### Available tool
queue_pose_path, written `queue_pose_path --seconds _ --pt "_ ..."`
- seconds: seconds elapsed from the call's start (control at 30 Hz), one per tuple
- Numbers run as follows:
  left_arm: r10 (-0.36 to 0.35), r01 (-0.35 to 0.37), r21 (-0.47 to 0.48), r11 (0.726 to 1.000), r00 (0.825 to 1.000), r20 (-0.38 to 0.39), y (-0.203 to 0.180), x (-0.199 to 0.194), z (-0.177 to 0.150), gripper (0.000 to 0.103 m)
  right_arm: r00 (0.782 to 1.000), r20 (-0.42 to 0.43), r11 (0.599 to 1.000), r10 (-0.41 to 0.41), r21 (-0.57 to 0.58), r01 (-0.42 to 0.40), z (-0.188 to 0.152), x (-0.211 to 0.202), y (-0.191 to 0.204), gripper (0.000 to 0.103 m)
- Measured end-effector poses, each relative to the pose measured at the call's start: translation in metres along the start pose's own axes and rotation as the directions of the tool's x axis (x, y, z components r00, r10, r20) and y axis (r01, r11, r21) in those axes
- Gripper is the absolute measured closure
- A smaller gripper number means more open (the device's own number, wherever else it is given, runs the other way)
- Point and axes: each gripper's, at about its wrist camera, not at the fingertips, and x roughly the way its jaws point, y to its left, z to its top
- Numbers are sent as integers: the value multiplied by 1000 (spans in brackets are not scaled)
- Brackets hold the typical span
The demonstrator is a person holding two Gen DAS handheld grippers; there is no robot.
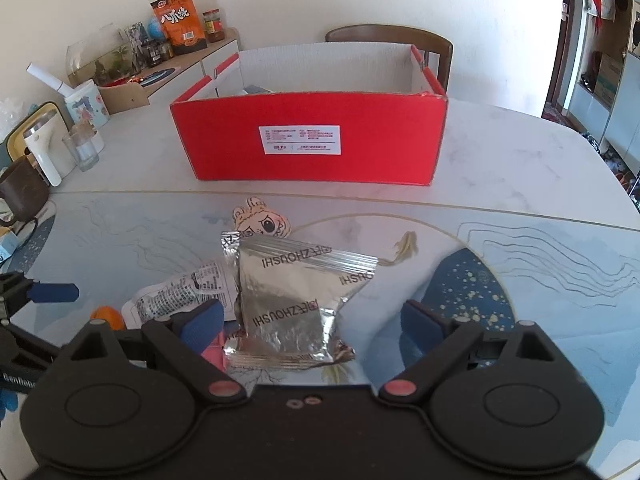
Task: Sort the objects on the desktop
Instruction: 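Move left tool to the orange while right tool approaches the silver foil bag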
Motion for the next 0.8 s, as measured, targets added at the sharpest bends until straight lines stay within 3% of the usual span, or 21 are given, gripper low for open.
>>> queue_pose_path --seconds 0.33,0.53,0.6,0.8 --pt "43 -43 -10 999 999 13 4 8 -4 0 999 -23 1000 -28 -9 27 -3 26 9 11" --pt "21 -21 -24 1000 1000 -6 6 12 -4 1 998 -39 999 -40 -21 39 -4 36 13 12" --pt "0 0 -31 1000 1000 -3 5 11 -4 2 998 -46 999 -42 -16 42 -4 38 13 19" --pt "-15 15 -23 1000 1000 -6 -1 5 -3 18 998 -49 999 -33 -21 32 -4 41 15 26"
